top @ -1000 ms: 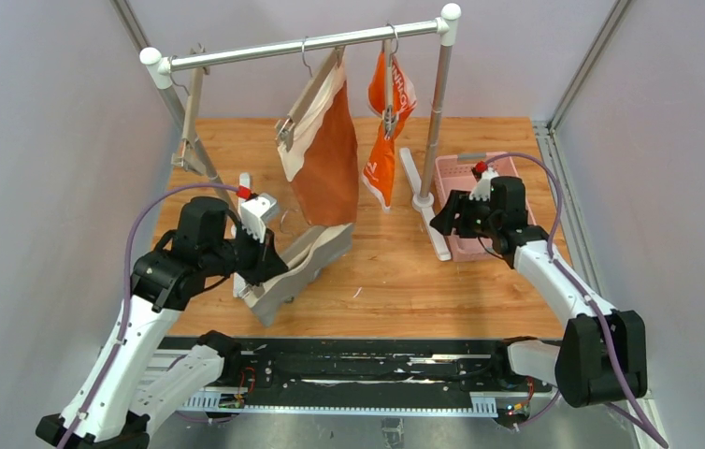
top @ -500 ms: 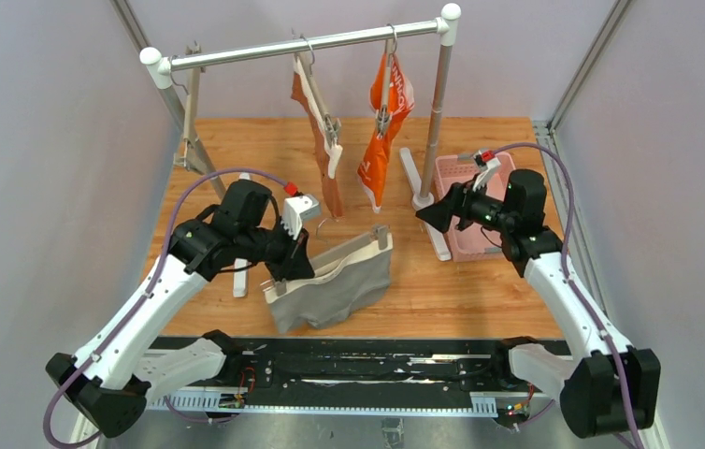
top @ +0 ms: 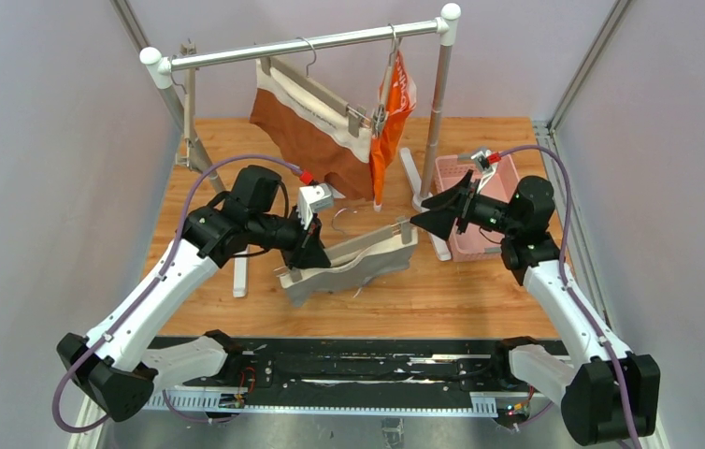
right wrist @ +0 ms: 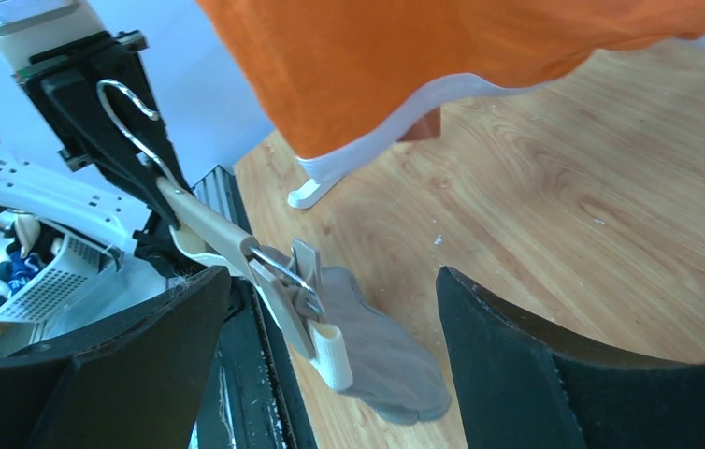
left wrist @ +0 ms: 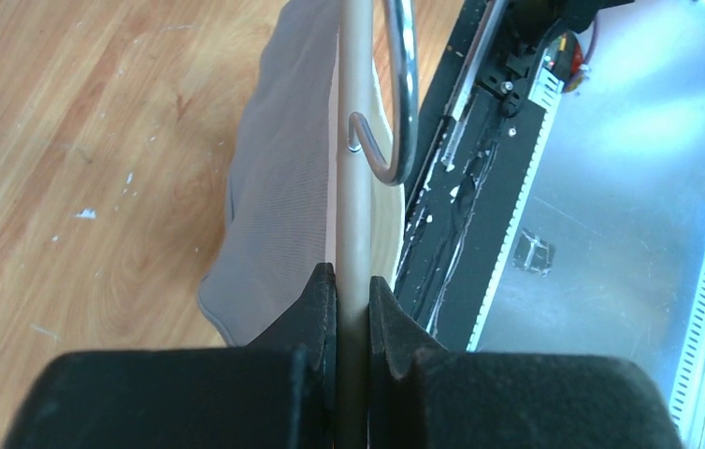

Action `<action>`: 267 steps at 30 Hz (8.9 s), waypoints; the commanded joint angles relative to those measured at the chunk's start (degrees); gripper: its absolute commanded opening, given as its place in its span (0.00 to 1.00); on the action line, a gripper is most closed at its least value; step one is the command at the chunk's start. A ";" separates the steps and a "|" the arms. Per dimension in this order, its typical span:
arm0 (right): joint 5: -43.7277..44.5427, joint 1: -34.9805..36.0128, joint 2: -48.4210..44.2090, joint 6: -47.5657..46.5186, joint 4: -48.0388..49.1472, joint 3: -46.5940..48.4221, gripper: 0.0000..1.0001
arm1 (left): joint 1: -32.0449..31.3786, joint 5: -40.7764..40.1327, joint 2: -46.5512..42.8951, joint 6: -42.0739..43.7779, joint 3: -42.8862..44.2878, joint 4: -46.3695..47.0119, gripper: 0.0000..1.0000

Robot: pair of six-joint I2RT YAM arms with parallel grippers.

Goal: Remove the underwear clipped to the hanger

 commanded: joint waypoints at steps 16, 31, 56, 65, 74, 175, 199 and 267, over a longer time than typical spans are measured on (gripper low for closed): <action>-2.84 5.97 0.58 3.31 6.22 0.31 0.65 | -0.38 5.90 1.81 -1.70 0.25 9.61 0.00; -1.81 8.00 3.45 2.58 5.64 1.81 0.05 | -0.38 5.24 2.25 -2.32 -2.19 11.19 0.00; -0.61 8.17 2.73 2.08 4.23 3.72 0.11 | -0.38 6.10 1.08 -3.32 -3.22 11.92 0.00; 1.12 8.26 1.45 -0.71 0.76 3.95 0.30 | -0.38 6.64 1.03 -3.71 -2.24 12.88 0.00; 6.42 8.26 -3.25 -2.33 -0.44 1.90 0.72 | -0.38 7.24 -2.12 -3.99 -1.61 12.93 0.00; 27.43 26.92 -1.51 9.71 46.72 -5.20 0.01 | -4.60 1.05 -10.73 -21.24 -23.37 53.73 0.22; 27.44 26.98 -2.09 9.97 44.86 -5.10 0.00 | -4.61 -0.53 -12.62 -20.00 -20.63 51.84 0.45; 24.99 28.78 1.00 12.24 46.10 -2.54 0.00 | -4.60 1.93 -10.31 -20.73 -19.06 55.40 0.52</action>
